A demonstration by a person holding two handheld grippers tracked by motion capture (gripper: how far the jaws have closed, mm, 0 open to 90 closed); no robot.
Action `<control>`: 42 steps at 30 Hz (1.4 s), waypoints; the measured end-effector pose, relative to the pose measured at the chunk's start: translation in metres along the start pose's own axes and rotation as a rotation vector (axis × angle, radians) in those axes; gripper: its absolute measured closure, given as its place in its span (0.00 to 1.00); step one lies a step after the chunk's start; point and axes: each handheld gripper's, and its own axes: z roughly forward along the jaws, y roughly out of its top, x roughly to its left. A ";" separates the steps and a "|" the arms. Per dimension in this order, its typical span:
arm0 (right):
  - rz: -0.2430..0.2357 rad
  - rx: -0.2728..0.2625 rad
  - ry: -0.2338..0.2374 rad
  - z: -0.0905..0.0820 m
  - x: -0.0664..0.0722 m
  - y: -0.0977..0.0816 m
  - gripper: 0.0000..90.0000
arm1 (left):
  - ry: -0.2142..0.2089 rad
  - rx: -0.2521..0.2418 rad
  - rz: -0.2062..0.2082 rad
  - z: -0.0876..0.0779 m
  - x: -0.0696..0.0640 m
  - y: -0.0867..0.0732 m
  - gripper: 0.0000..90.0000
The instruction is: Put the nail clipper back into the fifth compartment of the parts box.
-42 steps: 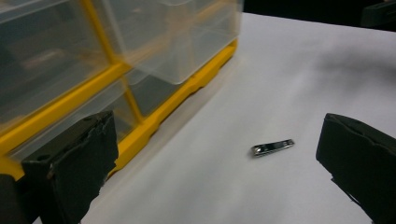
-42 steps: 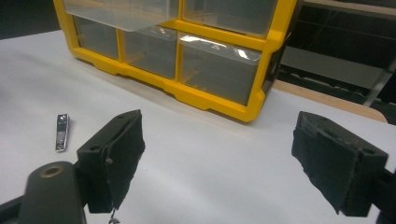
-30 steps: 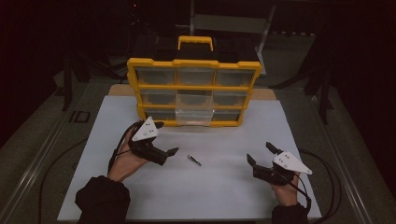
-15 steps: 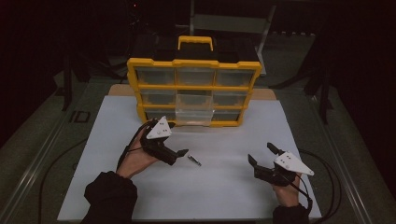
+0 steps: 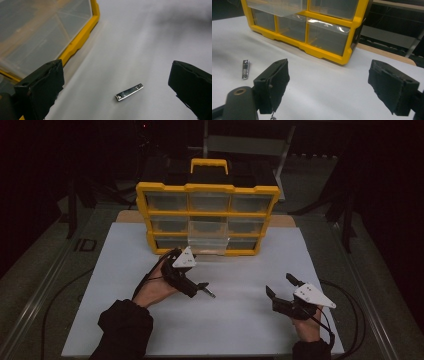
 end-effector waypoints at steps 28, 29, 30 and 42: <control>-0.003 0.009 0.009 0.002 0.001 -0.002 0.19 | -0.059 0.123 0.004 0.024 0.003 0.004 0.05; -0.003 0.010 0.009 0.002 0.001 -0.002 0.19 | -0.068 0.135 0.007 0.026 0.003 0.004 0.05; -0.003 0.010 0.009 0.002 0.001 -0.002 0.19 | -0.071 0.139 0.008 0.027 0.003 0.003 0.05; -0.004 0.011 0.010 0.002 0.001 -0.002 0.19 | -0.127 0.229 0.040 0.041 -0.001 0.002 0.07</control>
